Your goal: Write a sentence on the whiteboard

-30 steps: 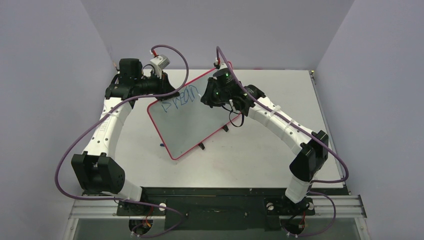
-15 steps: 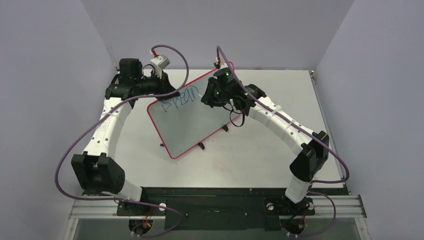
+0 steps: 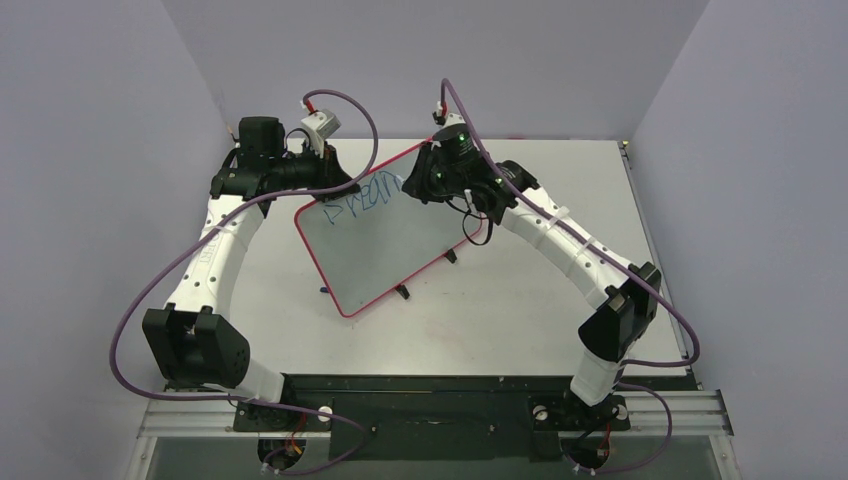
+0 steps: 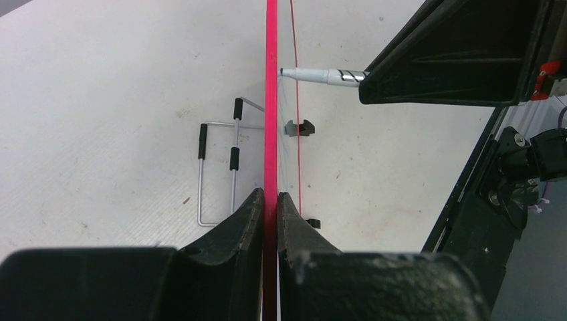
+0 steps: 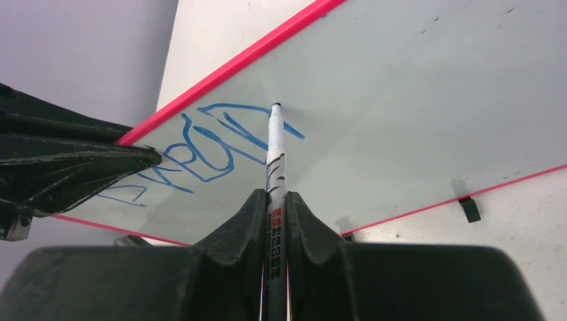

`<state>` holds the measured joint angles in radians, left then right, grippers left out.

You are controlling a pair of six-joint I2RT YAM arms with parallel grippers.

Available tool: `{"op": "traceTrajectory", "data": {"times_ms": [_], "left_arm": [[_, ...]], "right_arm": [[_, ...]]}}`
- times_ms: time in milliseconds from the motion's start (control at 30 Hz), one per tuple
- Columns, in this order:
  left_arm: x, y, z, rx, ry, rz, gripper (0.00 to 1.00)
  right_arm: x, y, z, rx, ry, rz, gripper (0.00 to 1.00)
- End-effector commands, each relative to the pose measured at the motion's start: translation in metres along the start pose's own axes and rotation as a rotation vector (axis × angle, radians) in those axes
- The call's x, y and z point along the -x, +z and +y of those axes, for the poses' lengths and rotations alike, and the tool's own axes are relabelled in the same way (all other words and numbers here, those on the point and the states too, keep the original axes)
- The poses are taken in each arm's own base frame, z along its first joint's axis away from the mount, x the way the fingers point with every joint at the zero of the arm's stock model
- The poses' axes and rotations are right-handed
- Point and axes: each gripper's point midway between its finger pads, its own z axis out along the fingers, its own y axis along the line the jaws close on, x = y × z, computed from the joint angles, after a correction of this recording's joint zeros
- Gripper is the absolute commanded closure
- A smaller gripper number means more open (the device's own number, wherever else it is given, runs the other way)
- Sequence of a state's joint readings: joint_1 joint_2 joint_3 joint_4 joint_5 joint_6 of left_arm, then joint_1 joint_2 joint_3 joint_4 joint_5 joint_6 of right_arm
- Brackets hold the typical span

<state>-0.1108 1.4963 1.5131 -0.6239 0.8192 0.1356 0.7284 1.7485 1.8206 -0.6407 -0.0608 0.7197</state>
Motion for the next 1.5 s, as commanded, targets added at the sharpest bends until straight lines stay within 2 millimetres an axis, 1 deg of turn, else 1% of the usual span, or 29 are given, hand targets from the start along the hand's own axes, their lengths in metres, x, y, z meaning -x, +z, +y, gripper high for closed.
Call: {"op": "traceTrajectory", "data": {"times_ms": [0,200,367,467,500,533,667,800,967,1200,1300,1333,1367,1467], "left_arm": [[0.046,-0.017,-0.025,-0.043,0.191,-0.147,1.00],[0.047,-0.017,-0.025,-0.039,0.193,-0.147,1.00],[0.047,-0.017,-0.025,-0.036,0.192,-0.146,1.00],[0.048,-0.017,-0.024,-0.033,0.194,-0.148,1.00],[0.048,-0.018,-0.024,-0.030,0.195,-0.149,1.00],[0.048,-0.018,-0.024,-0.029,0.196,-0.149,1.00],[0.048,-0.016,-0.021,-0.020,0.196,-0.151,1.00],[0.048,-0.016,-0.018,-0.004,0.194,-0.155,1.00],[0.049,-0.017,-0.015,0.017,0.196,-0.170,1.00],[0.038,-0.016,-0.010,0.048,0.190,-0.162,1.00],[0.037,-0.018,-0.010,0.057,0.192,-0.174,1.00],[0.038,-0.019,-0.010,0.065,0.194,-0.178,1.00],[0.038,-0.019,-0.009,0.070,0.195,-0.181,1.00],[0.039,-0.021,-0.009,0.085,0.192,-0.189,1.00]], "right_arm": [[0.034,-0.002,0.006,0.030,0.024,-0.089,1.00],[0.033,0.000,-0.001,0.018,0.025,-0.082,1.00],[0.019,0.004,-0.009,0.006,0.027,-0.057,1.00],[0.007,0.004,-0.017,-0.004,0.032,-0.037,1.00],[0.007,0.002,-0.017,0.000,0.033,-0.043,1.00],[0.001,0.004,-0.021,-0.008,0.034,-0.031,1.00],[-0.005,0.004,-0.024,-0.009,0.036,-0.024,1.00],[0.000,-0.004,-0.022,0.001,0.032,-0.040,1.00],[0.010,-0.023,-0.020,0.017,0.015,-0.078,1.00],[0.018,-0.047,-0.032,0.022,-0.011,-0.121,1.00],[0.019,-0.055,-0.039,0.026,-0.019,-0.134,1.00],[0.022,-0.059,-0.040,0.030,-0.019,-0.146,1.00],[0.020,-0.059,-0.042,0.030,-0.025,-0.140,1.00],[0.022,-0.063,-0.046,0.039,-0.030,-0.152,1.00]]}}
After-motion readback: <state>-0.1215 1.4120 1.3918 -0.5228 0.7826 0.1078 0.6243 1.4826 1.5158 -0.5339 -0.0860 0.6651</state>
